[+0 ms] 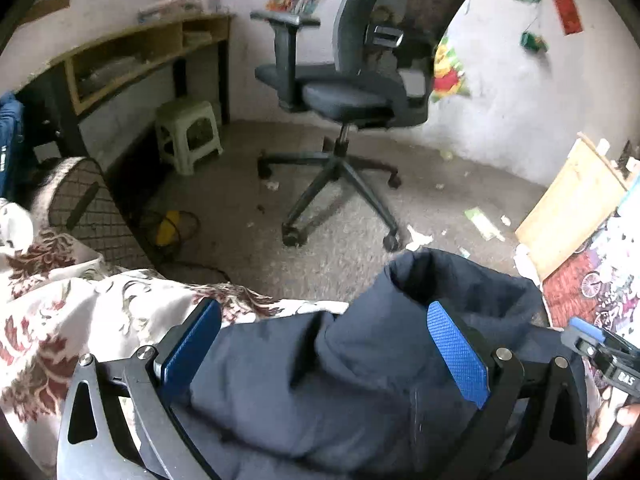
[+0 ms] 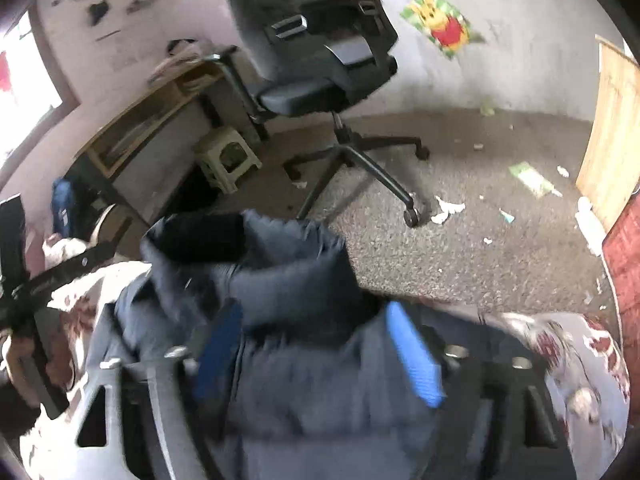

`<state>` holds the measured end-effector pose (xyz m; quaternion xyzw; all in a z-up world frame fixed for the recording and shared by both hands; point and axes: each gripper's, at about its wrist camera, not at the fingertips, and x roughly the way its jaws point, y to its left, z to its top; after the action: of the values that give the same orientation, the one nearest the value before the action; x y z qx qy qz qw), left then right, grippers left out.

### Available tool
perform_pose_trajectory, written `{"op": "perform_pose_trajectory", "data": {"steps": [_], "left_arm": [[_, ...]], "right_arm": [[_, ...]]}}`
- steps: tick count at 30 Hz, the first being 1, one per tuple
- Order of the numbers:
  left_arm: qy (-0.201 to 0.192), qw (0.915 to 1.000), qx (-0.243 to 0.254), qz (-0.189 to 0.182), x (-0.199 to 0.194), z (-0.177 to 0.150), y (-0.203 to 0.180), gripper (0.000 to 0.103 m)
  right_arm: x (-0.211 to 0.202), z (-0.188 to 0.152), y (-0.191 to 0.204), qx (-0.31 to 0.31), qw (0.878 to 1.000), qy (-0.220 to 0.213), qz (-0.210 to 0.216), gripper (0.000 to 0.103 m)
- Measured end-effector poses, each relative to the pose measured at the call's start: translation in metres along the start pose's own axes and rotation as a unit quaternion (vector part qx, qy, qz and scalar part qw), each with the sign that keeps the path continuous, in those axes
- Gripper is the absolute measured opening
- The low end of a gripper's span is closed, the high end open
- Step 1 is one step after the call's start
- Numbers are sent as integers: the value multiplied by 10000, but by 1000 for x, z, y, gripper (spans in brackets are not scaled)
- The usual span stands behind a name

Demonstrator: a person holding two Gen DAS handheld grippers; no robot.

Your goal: Fold large clothes

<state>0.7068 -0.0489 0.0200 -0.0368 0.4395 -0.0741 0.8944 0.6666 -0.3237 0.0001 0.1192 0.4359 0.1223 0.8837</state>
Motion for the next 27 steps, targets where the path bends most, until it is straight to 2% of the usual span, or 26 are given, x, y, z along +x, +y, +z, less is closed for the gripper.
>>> {"op": "perform_pose_trajectory", "data": {"steps": [4,6,7,8,9,10,11,15,19,23,27], "left_arm": [[188,9996,-172,134,25,11,0,99],[229,9995,-220,50,34,16,-4,92],[309,9993,-219,-7,37,16,-6,71],[430,9988,-186,-129,41,15,-8,42],[552,9981,-126,-235,44,11,-10,30],[590,9978,-56,-297,44,7,-12,14],[536,9980,-10,-327,41,4,-13,8],[267,9984,118,-488,15,-10,-6,5],[220,9975,445,-493,-9,-31,3,3],[510,9930,1000,-359,-18,-70,5,3],[871,9876,1294,-156,-2,-113,-3,3]], "right_arm": [[34,25,5,-30,9997,259,-21,48],[42,29,8,-78,9995,282,-118,46],[45,30,9,-98,9994,277,-187,38],[47,29,10,-117,9992,281,-258,24],[47,28,9,-123,9989,273,-363,17],[47,26,7,-76,9990,267,-343,13],[44,22,6,-31,9992,254,-297,9],[20,4,6,-142,9993,113,-336,5],[-9,-21,9,-420,9985,24,-344,4],[-18,-50,16,-801,9957,143,-440,4],[-7,-78,14,-740,9951,320,-569,4]]}}
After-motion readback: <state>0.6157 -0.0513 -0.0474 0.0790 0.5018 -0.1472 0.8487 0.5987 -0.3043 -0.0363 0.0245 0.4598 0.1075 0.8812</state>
